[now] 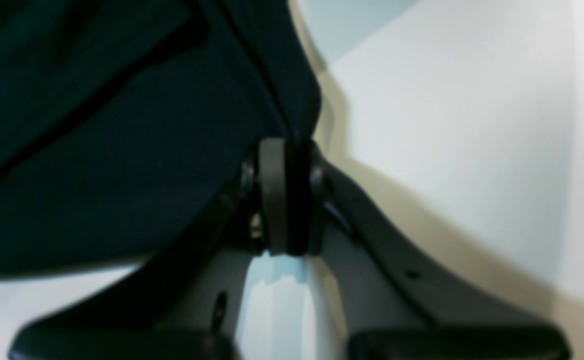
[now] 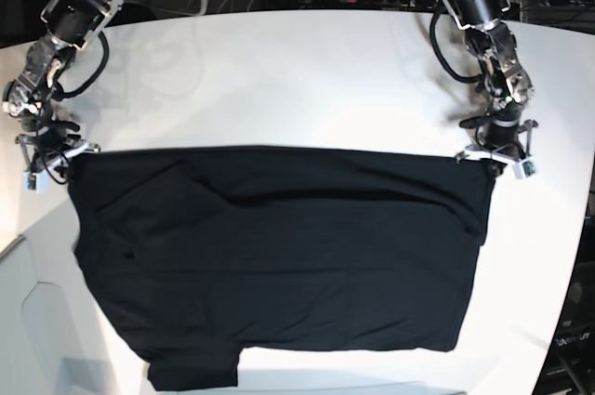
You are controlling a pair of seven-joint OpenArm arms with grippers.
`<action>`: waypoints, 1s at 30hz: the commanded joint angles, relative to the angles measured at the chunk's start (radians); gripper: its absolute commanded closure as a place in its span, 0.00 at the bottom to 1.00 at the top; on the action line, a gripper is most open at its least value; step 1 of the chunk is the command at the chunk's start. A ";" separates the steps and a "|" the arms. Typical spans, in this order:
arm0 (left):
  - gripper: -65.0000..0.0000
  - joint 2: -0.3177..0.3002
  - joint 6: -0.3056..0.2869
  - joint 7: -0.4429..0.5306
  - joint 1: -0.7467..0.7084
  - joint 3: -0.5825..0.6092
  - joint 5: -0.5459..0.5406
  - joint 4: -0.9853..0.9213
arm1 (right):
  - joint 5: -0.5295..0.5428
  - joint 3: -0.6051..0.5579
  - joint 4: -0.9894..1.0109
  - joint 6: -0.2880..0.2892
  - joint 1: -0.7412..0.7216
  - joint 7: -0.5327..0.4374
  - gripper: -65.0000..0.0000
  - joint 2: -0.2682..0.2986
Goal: Fold the T-shirt properly
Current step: 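Lower the held edge onto the shirt body with both grippers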
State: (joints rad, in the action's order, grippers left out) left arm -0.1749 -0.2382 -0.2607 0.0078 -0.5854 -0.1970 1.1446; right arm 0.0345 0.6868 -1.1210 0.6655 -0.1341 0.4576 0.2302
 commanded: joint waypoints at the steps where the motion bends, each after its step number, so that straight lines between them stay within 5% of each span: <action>1: 1.00 -0.022 0.010 -0.042 -0.004 -0.003 0.012 0.007 | -0.035 0.000 -0.004 0.000 0.004 0.060 1.00 0.010; 12: 1.00 -0.027 0.010 -0.044 -0.087 -0.003 0.012 0.240 | -0.034 0.001 -0.221 0.033 -0.006 0.128 1.00 0.008; 24: 1.00 -0.039 0.012 -0.045 -0.004 -0.003 0.012 0.320 | -0.034 -0.085 -0.279 0.033 -0.224 0.261 1.00 0.050; 30: 1.00 -0.038 0.012 -0.174 0.076 -0.052 0.012 0.329 | -0.034 -0.091 -0.279 0.033 -0.310 0.275 1.00 0.050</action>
State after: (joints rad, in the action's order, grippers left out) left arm -0.1905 -0.2405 -0.4774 0.0624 -0.6289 -0.1871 1.4536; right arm -0.0002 0.5941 -1.3804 0.6926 -0.4183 0.7563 0.2577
